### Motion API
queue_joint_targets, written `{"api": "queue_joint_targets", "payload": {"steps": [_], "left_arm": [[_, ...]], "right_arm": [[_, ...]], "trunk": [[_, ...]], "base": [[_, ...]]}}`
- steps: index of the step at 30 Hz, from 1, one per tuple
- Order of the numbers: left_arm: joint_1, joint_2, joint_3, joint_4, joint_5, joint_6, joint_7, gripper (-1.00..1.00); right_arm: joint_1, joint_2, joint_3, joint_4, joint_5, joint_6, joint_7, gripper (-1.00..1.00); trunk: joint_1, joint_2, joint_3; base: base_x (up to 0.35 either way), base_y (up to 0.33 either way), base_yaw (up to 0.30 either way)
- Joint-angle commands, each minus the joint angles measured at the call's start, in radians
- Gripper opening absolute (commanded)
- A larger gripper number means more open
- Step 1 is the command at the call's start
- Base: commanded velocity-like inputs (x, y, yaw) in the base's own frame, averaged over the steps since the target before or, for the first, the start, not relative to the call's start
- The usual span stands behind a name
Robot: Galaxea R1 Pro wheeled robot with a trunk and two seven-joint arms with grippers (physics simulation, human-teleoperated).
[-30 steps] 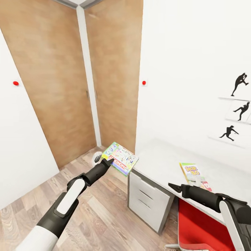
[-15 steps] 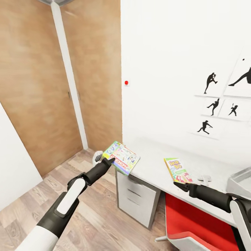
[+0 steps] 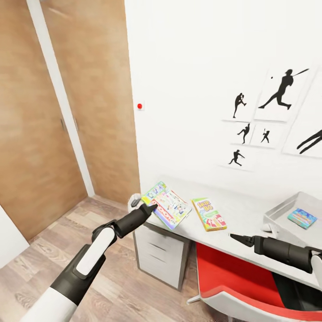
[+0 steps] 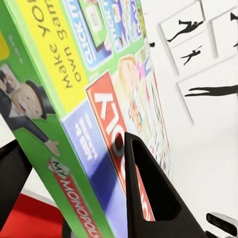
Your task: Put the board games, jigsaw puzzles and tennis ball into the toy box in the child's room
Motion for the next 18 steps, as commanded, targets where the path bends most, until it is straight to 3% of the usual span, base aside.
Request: {"api": "queue_joint_targets", "payload": {"steps": [1,18], "left_arm": [[-0.001,0.001,-0.001,-0.001,0.007,0.005,0.0,-1.0],[-0.002,0.001,-0.004,-0.003,0.007,0.014,0.002,-1.0]], "right_arm": [[-0.001,-0.001,-0.002,0.0,0.004,0.003,0.009,1.0],[-0.001,-0.005,-0.037,0.0,0.004,0.003,0.019,1.0]], "trunk": [[0.001,-0.002,-0.002],[0.001,-0.002,-0.002]], "base": [[0.0,0.0,-0.284],[0.0,0.0,-0.284]]}}
